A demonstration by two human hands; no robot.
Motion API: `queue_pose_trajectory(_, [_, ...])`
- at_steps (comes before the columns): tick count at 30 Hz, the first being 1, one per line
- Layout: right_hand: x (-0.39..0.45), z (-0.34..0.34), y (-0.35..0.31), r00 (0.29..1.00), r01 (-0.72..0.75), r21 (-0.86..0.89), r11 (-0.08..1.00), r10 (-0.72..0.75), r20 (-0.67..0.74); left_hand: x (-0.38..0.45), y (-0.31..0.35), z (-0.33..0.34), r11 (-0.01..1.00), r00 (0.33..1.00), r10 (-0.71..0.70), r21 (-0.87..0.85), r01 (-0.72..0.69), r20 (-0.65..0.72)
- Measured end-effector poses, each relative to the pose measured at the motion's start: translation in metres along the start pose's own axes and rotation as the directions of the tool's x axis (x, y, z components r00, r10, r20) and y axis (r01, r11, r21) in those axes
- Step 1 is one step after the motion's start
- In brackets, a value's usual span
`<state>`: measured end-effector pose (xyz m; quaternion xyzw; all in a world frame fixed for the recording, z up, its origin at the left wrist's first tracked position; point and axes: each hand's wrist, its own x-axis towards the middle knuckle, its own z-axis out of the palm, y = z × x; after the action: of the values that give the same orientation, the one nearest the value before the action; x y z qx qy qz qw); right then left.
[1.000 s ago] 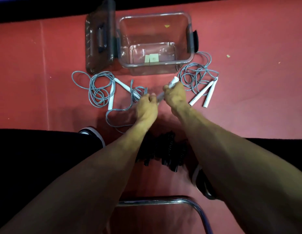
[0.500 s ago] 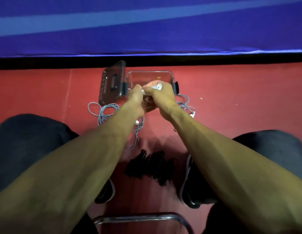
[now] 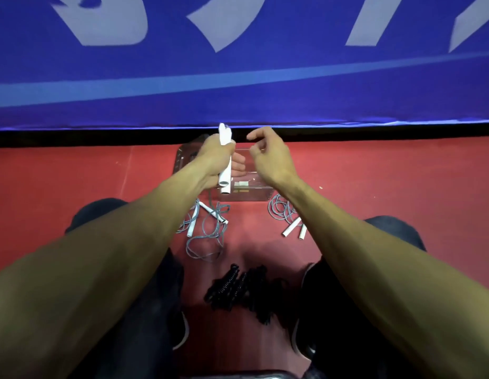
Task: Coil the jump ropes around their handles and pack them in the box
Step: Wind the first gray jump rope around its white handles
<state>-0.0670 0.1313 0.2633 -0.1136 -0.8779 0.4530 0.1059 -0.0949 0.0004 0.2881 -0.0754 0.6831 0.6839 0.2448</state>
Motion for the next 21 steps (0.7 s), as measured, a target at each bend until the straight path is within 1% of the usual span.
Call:
queue_pose_trajectory(2, [-0.003,-0.010,-0.006,0.998,0.032,-0.026,0.999,-0.031,0.052,0.003,0.000,0.000,1.000,0.997,0.005,0.011,-0.006,0.076])
queue_pose_trajectory(4, [0.005,-0.009,-0.003,0.991,0.085,-0.046,0.995,-0.080,0.107,0.003,0.000,0.002,1.000,0.979,-0.031,0.007,0.030,0.201])
queue_pose_trajectory(6, [0.014,-0.004,0.004,0.984,0.137,-0.036,0.990,-0.132,0.121,0.005,0.003,0.003,0.997,0.949,-0.071,0.013,0.071,0.307])
queue_pose_trajectory(7, [0.018,-0.003,0.007,0.985,0.135,-0.012,0.991,-0.133,0.114,0.006,0.006,0.004,0.997,0.938,-0.083,0.026,0.079,0.336])
queue_pose_trajectory(10, [0.030,-0.007,0.014,0.992,0.101,0.046,0.994,-0.104,0.066,0.013,0.013,0.003,0.993,0.914,-0.114,0.064,0.096,0.390])
queue_pose_trajectory(12, [0.034,-0.010,0.012,0.991,0.102,0.075,0.992,-0.108,0.080,0.017,0.015,0.003,0.993,0.903,-0.118,0.070,0.098,0.413])
queue_pose_trajectory(14, [0.040,-0.014,0.012,0.987,0.119,0.050,0.992,-0.123,0.100,0.023,0.015,0.006,0.992,0.896,-0.123,0.066,0.104,0.426])
queue_pose_trajectory(18, [0.045,-0.021,0.011,0.978,0.147,-0.071,0.987,-0.134,0.160,0.031,0.016,0.005,0.995,0.898,-0.101,0.068,0.080,0.429])
queue_pose_trajectory(21, [0.044,-0.021,0.010,0.978,0.126,-0.088,0.988,-0.109,0.177,0.032,0.015,0.000,0.996,0.884,-0.071,0.078,0.040,0.462])
